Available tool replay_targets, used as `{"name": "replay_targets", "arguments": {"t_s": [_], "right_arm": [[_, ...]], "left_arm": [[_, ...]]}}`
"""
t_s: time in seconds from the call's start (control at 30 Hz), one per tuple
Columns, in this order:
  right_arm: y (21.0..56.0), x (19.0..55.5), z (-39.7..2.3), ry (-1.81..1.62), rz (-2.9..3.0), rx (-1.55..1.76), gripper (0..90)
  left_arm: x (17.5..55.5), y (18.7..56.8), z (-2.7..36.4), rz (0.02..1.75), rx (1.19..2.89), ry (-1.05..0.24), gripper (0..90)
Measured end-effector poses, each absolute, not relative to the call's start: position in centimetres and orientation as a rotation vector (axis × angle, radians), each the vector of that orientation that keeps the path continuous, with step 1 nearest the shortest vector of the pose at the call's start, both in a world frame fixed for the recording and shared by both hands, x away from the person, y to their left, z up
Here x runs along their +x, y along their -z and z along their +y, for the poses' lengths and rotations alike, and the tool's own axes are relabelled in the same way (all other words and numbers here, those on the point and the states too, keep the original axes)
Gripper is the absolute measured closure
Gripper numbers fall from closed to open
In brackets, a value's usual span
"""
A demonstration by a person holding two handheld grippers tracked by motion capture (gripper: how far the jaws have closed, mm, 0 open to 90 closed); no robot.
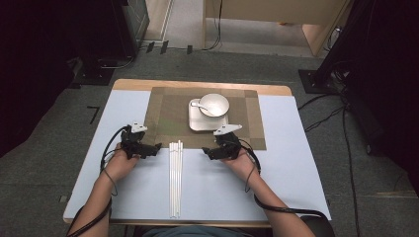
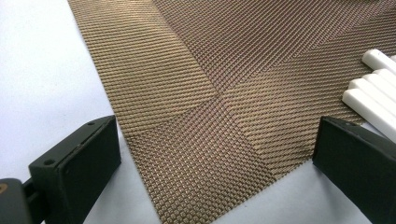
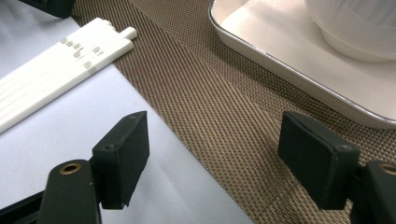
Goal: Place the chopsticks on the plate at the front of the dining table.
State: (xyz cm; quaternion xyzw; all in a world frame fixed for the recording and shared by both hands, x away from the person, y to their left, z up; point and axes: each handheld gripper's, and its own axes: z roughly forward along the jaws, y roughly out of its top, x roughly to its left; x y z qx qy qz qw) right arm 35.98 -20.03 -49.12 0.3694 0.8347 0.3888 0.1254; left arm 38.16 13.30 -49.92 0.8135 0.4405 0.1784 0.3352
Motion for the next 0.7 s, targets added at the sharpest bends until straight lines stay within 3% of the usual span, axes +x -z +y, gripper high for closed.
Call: {"name": "replay_targets", "arguments": {"t_s": [0.7], "right_arm": [[49.0, 35.3, -18.7, -1.156, 2.429, 1.032, 28.4]], "left_arm": [[38.2, 49.9, 13.3, 1.149, 2.121, -0.464, 0.0]]}}
